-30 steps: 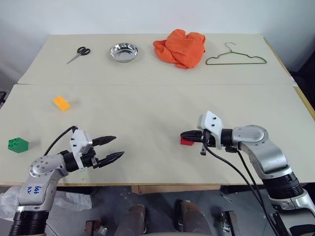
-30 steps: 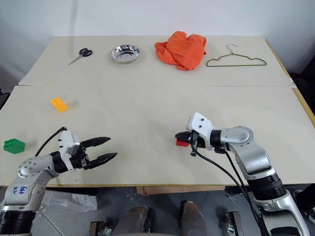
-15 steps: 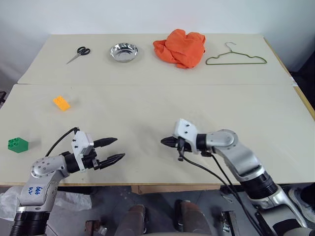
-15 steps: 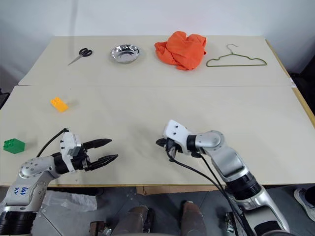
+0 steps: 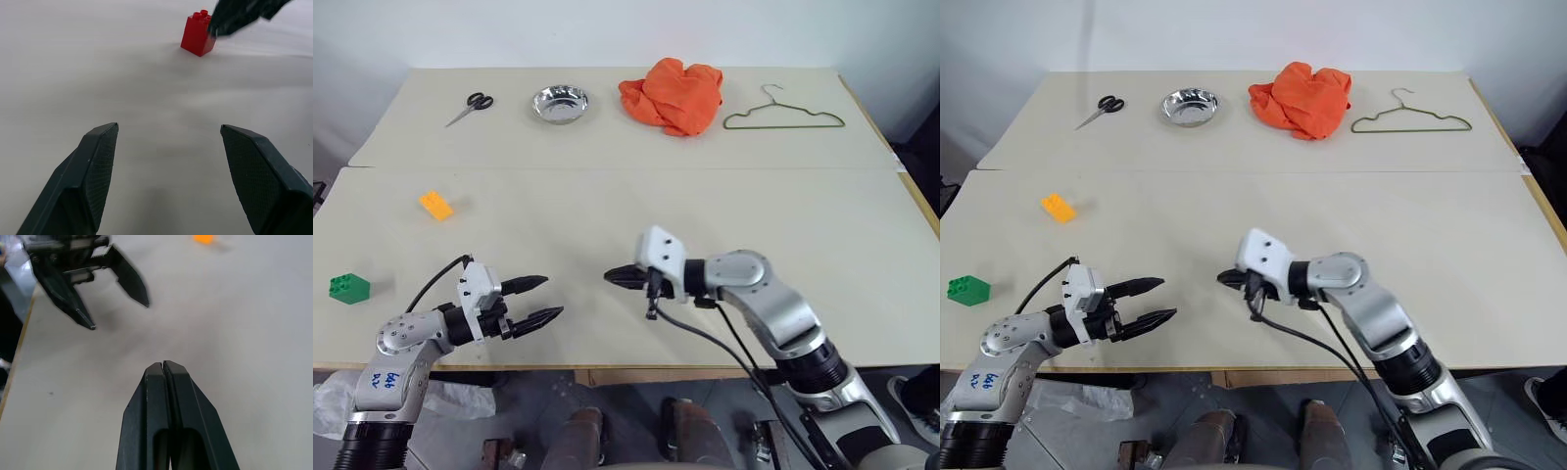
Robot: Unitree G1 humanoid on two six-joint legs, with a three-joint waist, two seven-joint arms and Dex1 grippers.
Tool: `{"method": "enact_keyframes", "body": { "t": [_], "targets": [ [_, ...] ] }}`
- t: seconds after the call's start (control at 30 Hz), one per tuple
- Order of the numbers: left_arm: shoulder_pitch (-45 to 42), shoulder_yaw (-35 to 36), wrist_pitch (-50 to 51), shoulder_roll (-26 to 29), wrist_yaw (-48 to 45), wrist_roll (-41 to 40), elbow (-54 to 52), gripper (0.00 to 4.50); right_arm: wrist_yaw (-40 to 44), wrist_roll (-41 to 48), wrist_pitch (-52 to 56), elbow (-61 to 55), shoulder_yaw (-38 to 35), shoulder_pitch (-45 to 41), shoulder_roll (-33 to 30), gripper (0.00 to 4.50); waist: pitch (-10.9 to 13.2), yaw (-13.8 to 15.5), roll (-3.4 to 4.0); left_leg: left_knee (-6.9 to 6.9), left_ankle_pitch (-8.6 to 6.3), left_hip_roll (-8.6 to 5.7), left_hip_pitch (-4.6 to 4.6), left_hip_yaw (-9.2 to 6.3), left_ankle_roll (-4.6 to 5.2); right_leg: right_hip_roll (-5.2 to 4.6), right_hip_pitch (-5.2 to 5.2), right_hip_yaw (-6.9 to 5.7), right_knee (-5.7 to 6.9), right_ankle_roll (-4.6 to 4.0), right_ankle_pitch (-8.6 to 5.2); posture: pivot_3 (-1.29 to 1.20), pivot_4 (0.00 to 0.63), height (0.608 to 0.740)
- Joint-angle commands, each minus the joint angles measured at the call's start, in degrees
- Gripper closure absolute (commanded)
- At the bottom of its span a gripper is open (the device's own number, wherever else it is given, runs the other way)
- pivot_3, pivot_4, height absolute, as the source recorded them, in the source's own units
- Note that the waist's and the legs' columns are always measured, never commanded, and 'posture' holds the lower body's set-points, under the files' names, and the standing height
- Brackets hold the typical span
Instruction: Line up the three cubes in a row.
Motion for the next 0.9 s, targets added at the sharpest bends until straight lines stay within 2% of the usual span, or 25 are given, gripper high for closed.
{"method": "enact_keyframes", "body": {
  "t": [0.03,0.23,0.43,0.63,0.77,0.9],
  "targets": [
    [0.54,0.37,-0.23,0.01,0.08,-0.29,-1.58,0.96,2.54,3.35,-4.12,-0.77,-6.41,0.57,-3.25,3.91,0.0,-0.02,0.0,0.0,0.0,0.01,0.0,0.0,0.0,0.0,0.0,0.0,0.0,0.0,0.0,0.0,0.15,0.74],
    [0.13,0.5,-0.43,0.18,-1.53,-1.59,-1.87,0.96,8.09,6.35,-10.35,9.5,-12.71,1.3,-7.78,1.97,0.0,-0.01,-0.01,0.0,0.0,0.02,0.01,0.03,0.0,0.0,0.02,0.0,-0.03,0.0,0.0,0.0,0.15,0.74],
    [0.25,-0.63,-0.83,1.35,-5.97,-2.36,-4.03,0.96,16.36,2.1,-20.32,19.16,-8.43,2.14,-10.46,0.2,0.01,-0.07,-0.01,0.01,0.0,0.05,0.01,0.05,0.0,0.0,0.04,0.0,-0.06,0.0,0.0,0.0,0.15,0.74],
    [0.51,-0.79,-1.48,1.38,-6.33,-1.02,-5.28,0.96,17.05,-1.87,-26.8,29.0,-5.79,-2.14,-8.09,0.2,0.01,-0.2,0.0,0.04,0.01,0.08,0.02,0.07,-0.02,0.01,0.03,0.01,-0.06,0.0,0.0,0.0,0.15,0.74],
    [1.42,-0.27,-1.49,0.56,-4.56,-0.8,-5.64,0.96,18.22,-1.03,-25.71,32.46,-4.89,-3.86,-5.54,0.2,0.01,-0.13,0.0,0.04,0.01,0.08,0.02,0.05,-0.02,0.01,0.04,-0.01,-0.07,0.0,0.0,0.0,0.15,0.74],
    [1.77,0.32,-1.05,-0.41,-2.38,-1.41,-5.92,0.96,17.51,-3.93,-28.69,36.3,-3.65,-5.34,-3.9,0.2,0.01,-0.03,0.0,0.06,0.01,0.08,0.01,0.05,-0.02,0.01,0.05,-0.01,-0.05,0.0,0.0,0.0,0.15,0.74]
  ]
}}
